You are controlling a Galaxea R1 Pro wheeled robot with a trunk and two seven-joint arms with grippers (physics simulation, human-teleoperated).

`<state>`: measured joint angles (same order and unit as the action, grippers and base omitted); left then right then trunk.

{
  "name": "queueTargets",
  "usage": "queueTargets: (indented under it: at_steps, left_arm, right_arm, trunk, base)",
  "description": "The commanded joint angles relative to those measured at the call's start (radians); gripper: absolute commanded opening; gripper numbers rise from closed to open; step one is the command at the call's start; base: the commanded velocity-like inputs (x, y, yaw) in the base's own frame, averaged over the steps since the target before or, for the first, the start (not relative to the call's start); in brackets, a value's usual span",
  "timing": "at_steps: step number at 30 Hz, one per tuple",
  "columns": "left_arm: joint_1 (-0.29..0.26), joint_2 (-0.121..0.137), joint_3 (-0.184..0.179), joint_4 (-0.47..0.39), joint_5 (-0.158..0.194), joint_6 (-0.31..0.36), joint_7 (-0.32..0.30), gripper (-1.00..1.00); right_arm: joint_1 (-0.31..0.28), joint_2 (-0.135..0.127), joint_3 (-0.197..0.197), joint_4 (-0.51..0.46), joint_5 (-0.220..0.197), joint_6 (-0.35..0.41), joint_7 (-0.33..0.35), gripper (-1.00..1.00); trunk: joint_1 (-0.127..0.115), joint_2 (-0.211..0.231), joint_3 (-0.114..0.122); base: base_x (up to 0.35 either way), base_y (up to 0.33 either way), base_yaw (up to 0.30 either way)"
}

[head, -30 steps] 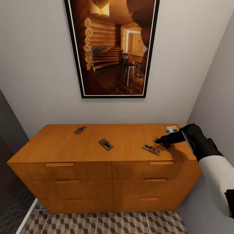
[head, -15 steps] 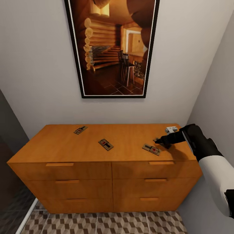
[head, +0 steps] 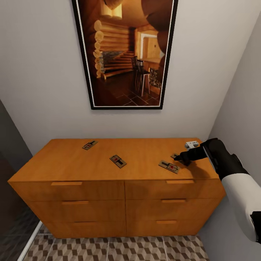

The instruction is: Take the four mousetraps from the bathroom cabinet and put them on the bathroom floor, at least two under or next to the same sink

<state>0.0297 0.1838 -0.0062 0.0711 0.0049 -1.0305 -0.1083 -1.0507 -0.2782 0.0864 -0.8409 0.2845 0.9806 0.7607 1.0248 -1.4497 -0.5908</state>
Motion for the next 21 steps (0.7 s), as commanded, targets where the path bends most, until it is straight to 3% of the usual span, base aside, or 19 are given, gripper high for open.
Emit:
queueTargets:
  at_steps: [1,21]
  left_arm:
    - [-0.001,0.0,0.0,0.001,0.001,-0.003,-0.004,1.0]
    - [-0.001,0.0,0.0,0.001,0.001,-0.003,-0.004,1.0]
  right_arm:
    - [0.0,-0.001,0.003,0.012,0.027,-0.003,0.008,1.0]
    - [0.0,-0.001,0.003,0.011,0.027,-0.003,0.009,1.0]
  trunk:
    - [0.0,0.0,-0.001]
    - [0.0,0.0,-0.001]
  base:
    - [0.0,0.0,0.0]
    - [0.0,0.0,0.0]
